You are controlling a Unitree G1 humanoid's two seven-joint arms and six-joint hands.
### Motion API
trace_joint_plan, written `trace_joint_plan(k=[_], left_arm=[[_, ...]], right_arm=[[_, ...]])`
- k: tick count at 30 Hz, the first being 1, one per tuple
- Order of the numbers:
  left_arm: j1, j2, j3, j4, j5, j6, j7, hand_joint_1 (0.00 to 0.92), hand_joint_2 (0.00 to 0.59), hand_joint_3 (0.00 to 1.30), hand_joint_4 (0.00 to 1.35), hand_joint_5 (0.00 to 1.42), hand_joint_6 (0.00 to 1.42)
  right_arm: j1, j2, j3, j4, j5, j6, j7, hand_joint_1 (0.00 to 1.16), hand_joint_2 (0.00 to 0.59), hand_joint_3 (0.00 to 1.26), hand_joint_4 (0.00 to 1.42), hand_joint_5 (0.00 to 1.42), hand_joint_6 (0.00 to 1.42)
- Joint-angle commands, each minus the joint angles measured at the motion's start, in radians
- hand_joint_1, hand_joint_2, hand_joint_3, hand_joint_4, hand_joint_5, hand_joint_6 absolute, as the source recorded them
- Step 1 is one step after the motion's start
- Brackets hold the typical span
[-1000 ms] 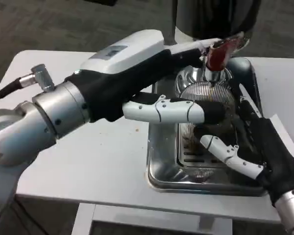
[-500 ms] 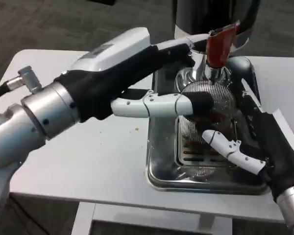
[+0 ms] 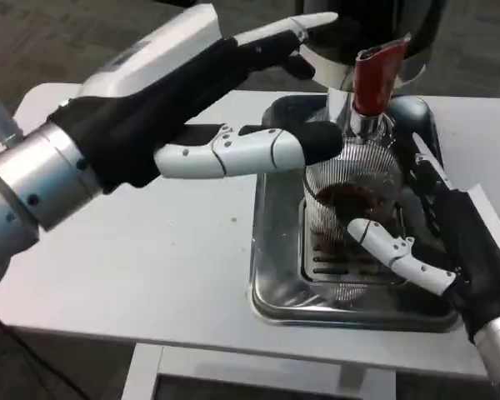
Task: Grasp the cup under the faucet to collect the drink, then remove the cup.
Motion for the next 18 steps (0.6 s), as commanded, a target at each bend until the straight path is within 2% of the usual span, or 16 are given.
trace_joint_plan(k=[1,11,18], left_arm=[[0.074,0.031,0.048,-0.068,-0.023,0.02,-0.008,0.006,0.078,0.15,0.15,0.25,0.2],[0.335,0.047,0.219,-0.164,-0.047,0.036,0.005,0.012,0.081,0.17,0.17,0.28,0.22],[0.461,0.032,0.273,-0.18,-0.04,0.019,0.022,0.012,0.081,0.17,0.18,0.3,0.23]], right_arm=[[0.014,0.007,-0.004,-0.019,0.016,-0.004,-0.006,0.57,0.249,0.03,0.04,0.1,0.18],[0.027,-0.001,-0.013,-0.028,0.036,-0.009,-0.002,0.56,0.258,0.02,0.03,0.11,0.2],[0.024,-0.009,-0.021,-0.035,0.049,-0.008,0.005,0.56,0.258,0.02,0.03,0.11,0.2]])
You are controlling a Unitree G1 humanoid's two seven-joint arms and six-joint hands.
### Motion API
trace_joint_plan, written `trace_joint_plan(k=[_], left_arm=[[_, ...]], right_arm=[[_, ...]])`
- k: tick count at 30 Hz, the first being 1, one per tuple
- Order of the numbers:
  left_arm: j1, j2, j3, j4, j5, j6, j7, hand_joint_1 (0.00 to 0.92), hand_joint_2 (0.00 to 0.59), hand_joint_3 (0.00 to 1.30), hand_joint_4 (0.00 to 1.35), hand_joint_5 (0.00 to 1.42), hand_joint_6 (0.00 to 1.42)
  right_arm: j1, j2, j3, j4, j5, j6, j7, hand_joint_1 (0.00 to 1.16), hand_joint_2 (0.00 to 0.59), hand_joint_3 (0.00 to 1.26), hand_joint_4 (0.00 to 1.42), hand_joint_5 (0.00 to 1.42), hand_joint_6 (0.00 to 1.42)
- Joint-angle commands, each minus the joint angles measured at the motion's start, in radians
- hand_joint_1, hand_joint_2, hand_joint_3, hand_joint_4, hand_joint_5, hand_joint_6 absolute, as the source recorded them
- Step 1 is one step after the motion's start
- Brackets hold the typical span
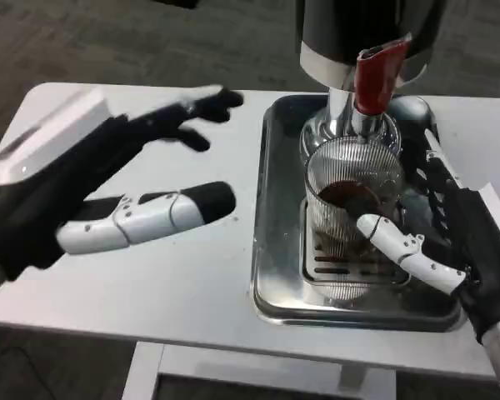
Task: Grasp the cup under the faucet to collect the drink, then remove the cup.
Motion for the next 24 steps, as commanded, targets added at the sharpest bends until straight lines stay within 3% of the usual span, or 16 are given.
trace_joint_plan(k=[1,12,24], left_arm=[[0.077,-0.007,0.031,-0.022,-0.001,-0.02,0.026,0.012,0.081,0.17,0.18,0.3,0.23],[0.23,-0.032,0.057,-0.036,0.013,-0.04,0.065,0.025,0.087,0.18,0.19,0.3,0.23],[0.341,-0.05,0.085,-0.061,0.007,-0.046,0.077,0.029,0.089,0.18,0.19,0.3,0.23]], right_arm=[[0.012,-0.004,-0.004,-0.014,0.016,-0.008,0.005,0.56,0.258,0.02,0.03,0.11,0.2],[0.012,-0.008,-0.004,-0.009,0.036,-0.019,0.011,0.56,0.237,0.01,0.02,0.11,0.22],[-0.002,-0.023,0.003,0.045,0.09,-0.072,0.033,0.54,0.238,0.0,0.0,0.08,0.18]])
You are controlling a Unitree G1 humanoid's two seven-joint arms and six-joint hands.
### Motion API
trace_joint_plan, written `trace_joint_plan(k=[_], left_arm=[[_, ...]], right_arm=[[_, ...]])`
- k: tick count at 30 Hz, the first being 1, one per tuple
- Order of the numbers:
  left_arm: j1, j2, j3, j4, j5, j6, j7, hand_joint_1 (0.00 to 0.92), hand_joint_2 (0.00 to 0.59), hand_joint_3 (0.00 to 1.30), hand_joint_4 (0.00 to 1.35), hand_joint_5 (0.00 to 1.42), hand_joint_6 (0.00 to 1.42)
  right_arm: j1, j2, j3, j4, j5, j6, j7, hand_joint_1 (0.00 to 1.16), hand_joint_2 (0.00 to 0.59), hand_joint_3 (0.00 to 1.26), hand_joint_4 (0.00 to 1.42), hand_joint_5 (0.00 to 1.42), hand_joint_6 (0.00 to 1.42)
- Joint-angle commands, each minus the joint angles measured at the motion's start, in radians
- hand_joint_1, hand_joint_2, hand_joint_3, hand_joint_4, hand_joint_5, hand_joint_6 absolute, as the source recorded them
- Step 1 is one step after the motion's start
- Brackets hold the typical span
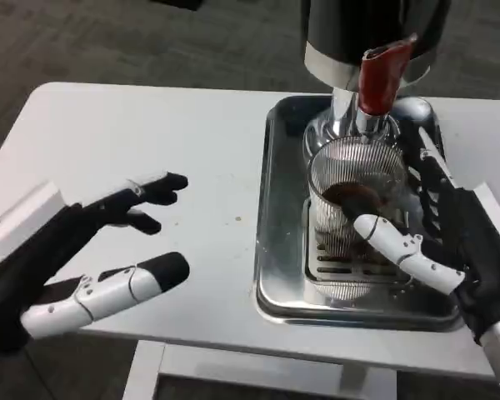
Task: Grasp the cup under the faucet to collect the drink, then remove the cup.
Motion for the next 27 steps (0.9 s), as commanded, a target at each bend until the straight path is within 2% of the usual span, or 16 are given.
trace_joint_plan(k=[1,6,11,21,27], left_arm=[[0.045,-0.01,0.021,-0.019,-0.001,-0.011,0.014,0.029,0.089,0.18,0.19,0.3,0.23],[0.101,-0.025,0.033,-0.044,-0.004,-0.01,0.016,0.03,0.089,0.18,0.19,0.3,0.23],[0.127,-0.021,0.055,-0.059,-0.015,0.0,0.007,0.03,0.09,0.18,0.2,0.3,0.23],[0.159,-0.021,0.078,-0.083,-0.028,0.02,0.0,0.031,0.09,0.19,0.2,0.3,0.23],[0.178,-0.02,0.094,-0.086,-0.038,0.023,0.0,0.031,0.09,0.19,0.2,0.3,0.23]], right_arm=[[0.001,-0.006,0.01,0.016,0.008,-0.027,0.008,0.54,0.238,0.0,0.0,0.08,0.18],[-0.004,-0.009,0.024,0.026,-0.014,-0.02,-0.004,0.55,0.236,0.0,0.0,0.06,0.15],[-0.011,0.0,0.035,0.035,-0.031,-0.016,-0.02,0.55,0.236,0.0,0.0,0.06,0.14],[-0.022,0.043,0.076,0.052,-0.087,-0.005,-0.075,0.58,0.233,0.0,0.0,0.06,0.16],[-0.029,0.053,0.09,0.059,-0.107,-0.001,-0.085,0.58,0.232,0.0,0.0,0.07,0.16]])
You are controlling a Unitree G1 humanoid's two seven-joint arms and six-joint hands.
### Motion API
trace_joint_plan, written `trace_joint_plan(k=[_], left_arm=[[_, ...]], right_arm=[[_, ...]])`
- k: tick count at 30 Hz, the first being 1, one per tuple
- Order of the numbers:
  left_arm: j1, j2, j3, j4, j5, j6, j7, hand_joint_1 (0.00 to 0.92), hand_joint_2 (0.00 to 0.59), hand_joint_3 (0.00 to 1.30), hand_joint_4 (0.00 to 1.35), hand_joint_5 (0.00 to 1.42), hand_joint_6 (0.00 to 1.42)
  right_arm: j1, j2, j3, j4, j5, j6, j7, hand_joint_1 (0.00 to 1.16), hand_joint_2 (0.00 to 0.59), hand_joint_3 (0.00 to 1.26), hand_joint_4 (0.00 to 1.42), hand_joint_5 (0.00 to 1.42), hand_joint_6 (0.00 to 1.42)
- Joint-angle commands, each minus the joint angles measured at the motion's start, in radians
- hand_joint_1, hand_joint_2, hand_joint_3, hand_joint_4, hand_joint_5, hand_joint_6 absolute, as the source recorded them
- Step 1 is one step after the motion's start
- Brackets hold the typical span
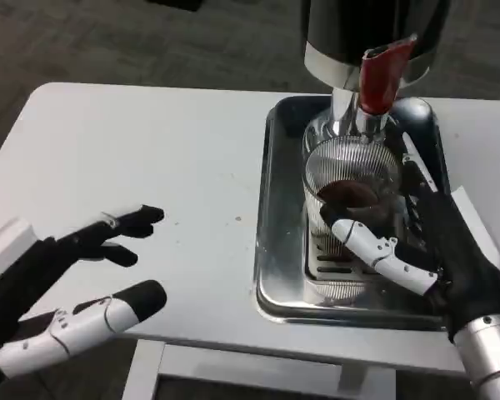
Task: Grasp the cup under the faucet to collect the drink, then remove the cup.
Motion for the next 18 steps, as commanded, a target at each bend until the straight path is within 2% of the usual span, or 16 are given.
trace_joint_plan(k=[1,7,18], left_arm=[[0.026,0.005,0.018,-0.013,-0.007,0.008,-0.007,0.031,0.09,0.2,0.2,0.3,0.23],[0.051,0.0,0.021,-0.021,-0.009,0.005,-0.007,0.031,0.09,0.2,0.2,0.3,0.23],[0.077,0.001,0.031,-0.018,-0.014,0.001,-0.008,0.031,0.09,0.21,0.22,0.31,0.22]], right_arm=[[-0.004,0.013,0.019,0.01,-0.02,0.003,-0.011,0.58,0.232,0.0,0.0,0.07,0.16],[0.001,0.03,0.03,0.009,-0.056,0.016,-0.034,0.59,0.23,0.0,0.0,0.07,0.17],[-0.004,0.056,0.042,0.038,-0.062,0.006,-0.053,0.6,0.224,0.0,0.0,0.08,0.18]])
